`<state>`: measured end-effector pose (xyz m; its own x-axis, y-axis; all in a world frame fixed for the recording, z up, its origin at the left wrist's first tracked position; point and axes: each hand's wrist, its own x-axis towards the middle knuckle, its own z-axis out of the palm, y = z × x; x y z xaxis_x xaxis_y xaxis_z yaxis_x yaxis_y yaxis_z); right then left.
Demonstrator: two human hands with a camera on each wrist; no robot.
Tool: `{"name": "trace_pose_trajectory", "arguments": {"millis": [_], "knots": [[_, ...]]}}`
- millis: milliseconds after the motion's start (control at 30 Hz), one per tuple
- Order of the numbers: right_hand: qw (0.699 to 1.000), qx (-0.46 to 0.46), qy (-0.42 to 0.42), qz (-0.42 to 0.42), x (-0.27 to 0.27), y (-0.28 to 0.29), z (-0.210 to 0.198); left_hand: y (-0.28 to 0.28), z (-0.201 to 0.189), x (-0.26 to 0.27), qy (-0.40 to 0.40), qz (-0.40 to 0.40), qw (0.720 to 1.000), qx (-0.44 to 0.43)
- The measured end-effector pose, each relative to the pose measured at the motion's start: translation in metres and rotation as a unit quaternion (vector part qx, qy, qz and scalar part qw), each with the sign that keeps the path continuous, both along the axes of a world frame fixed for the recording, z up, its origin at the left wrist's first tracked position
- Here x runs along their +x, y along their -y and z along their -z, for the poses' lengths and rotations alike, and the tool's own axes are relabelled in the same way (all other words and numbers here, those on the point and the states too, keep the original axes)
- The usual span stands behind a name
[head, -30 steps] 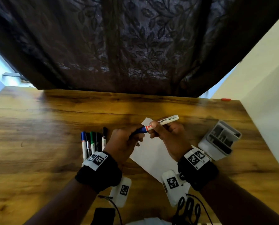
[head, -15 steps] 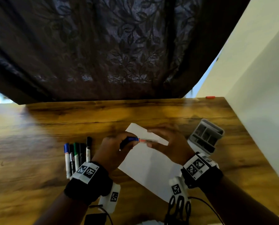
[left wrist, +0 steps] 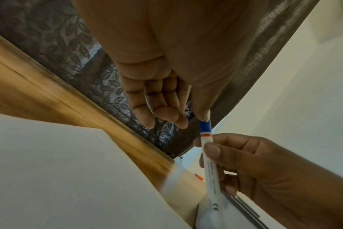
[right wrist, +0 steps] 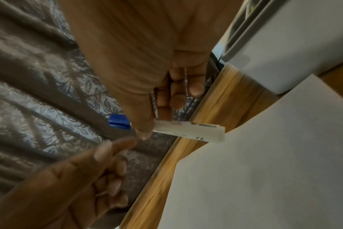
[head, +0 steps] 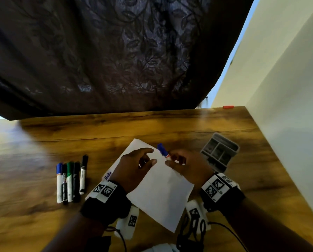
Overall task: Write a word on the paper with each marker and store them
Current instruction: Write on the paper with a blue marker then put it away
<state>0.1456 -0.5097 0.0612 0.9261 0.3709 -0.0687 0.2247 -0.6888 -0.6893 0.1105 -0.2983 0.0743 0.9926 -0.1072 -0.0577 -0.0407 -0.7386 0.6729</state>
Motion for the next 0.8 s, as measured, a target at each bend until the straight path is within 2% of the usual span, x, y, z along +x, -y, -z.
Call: {"name": "trace_pose_trajectory", "arguments": {"millis": [167,267,367,467,567,800], "knots": [[0.991,0.057,0.037,0.117,0.019,0.041,-0.005,-0.002,0.013,-0.006,-0.012,-0.021,1.0,0.009],[0.973,0.064,0.107,0.197,0.032,0.082,-0.014,-0.001,0.017,-0.007,-0.011,-0.031,0.999,0.013],[0.956,0.098,0.114,0.252,0.041,0.115,-0.014,0.004,0.017,-0.004,-0.007,-0.029,0.999,0.024],[0.959,0.087,0.119,0.243,0.036,0.126,-0.012,0.013,0.015,0.001,-0.009,-0.02,0.999,0.024],[0.967,0.079,0.089,0.227,0.028,0.122,-0.004,0.02,0.017,0.004,-0.006,-0.01,1.0,0.021],[0.982,-0.003,0.101,0.159,0.024,0.106,0.007,0.021,0.02,0.007,-0.007,0.003,1.0,0.026]]}}
